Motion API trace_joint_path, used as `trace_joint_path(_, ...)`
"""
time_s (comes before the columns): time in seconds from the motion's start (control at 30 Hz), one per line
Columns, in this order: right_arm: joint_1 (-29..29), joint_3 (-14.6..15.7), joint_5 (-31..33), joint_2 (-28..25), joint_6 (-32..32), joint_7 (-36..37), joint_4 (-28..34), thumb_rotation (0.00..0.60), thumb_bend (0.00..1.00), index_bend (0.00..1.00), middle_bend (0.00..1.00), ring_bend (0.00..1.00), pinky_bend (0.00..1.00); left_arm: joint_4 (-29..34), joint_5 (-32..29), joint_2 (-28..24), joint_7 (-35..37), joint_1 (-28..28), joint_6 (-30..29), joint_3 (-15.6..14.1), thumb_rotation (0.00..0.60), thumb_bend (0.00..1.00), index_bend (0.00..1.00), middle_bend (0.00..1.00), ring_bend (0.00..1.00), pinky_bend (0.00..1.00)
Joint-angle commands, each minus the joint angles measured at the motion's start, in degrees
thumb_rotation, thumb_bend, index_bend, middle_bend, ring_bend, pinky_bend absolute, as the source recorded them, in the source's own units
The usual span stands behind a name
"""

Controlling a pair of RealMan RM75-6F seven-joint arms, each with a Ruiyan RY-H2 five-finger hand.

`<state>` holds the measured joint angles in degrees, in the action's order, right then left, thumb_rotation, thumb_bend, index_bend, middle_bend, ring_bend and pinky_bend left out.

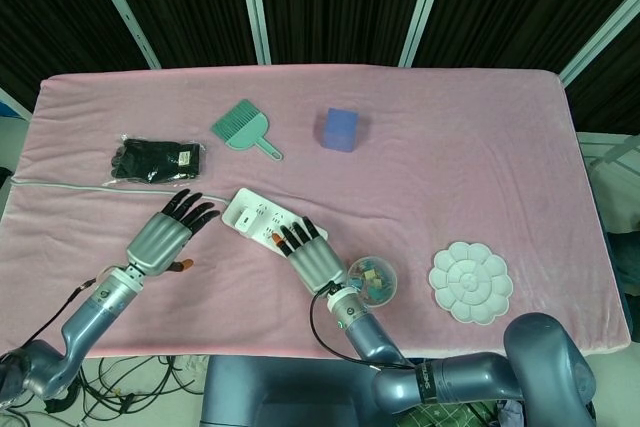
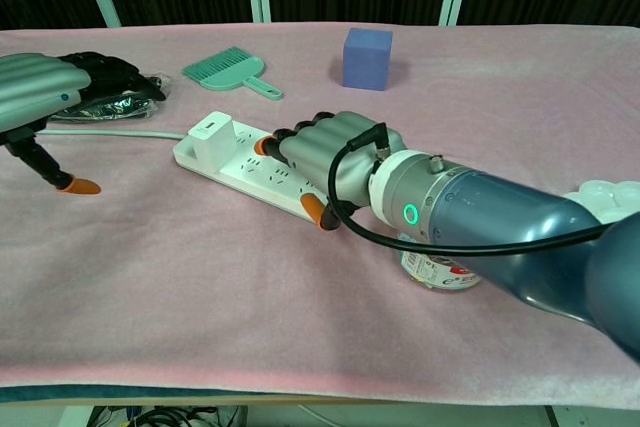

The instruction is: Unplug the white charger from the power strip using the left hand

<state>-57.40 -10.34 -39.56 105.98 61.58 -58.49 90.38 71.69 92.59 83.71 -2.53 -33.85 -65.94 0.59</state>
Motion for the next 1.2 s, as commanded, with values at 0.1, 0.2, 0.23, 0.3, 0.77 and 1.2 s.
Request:
trace_joint_path(0.1,0.2,0.4,0.1,0.2,0.0,0.8,-0.8,0.600,0.58,0.05,0.06,0.08,0.05,-4.0,0.8,4.2,-0.3,-1.8,-0.5,1.5,0.600,0.06,0.16,0.14,0.00,0.01)
trace_joint_path(0.2,0.3,0.8,0.0,0.5,-0.3,1.4,-1.6,0.600,0.58,0.05,0.06,0.08,0.05,-5.3,0.4,5.9,-1.2,-2.4,-0.3,2.3,0.600,0.06,0.17,0.14,0.00,0.01)
trace_joint_path(0.23,0.3,0.9,0.0,0.6,-0.5,1.6,-1.9,0.600,0.58,0.05,0.06,0.08,0.05,-5.7,0.1,6.4,-1.5,-2.7,0.0,2.6,0.600,0.06,0.17,0.14,0.00,0.01)
trace_joint_path(0.3,0.3,1.2,-0.1,0.8,-0.9,2.0,-2.4,0.600,0.58,0.05,0.06,0.08,0.05,-6.2,-0.4,7.3,-2.1,-3.3,0.7,3.1,0.600,0.06,0.17,0.14,0.00,0.01)
trace_joint_path(0.77,0.1,1.9,-1.6,1.1,-0.7,2.6,-3.3,0.600,0.58,0.07,0.06,0.08,0.05,-12.2,-2.0,13.4,-4.1,-6.5,4.2,4.1,0.600,0.11,0.19,0.17,0.00,0.02)
trace_joint_path(1.2,0.4,2.5,-2.1,1.2,-0.9,3.4,-4.5,0.600,0.58,0.07,0.06,0.08,0.05,-15.9,-1.1,16.7,-1.1,-9.2,3.4,4.9,0.600,0.16,0.29,0.29,0.00,0.02)
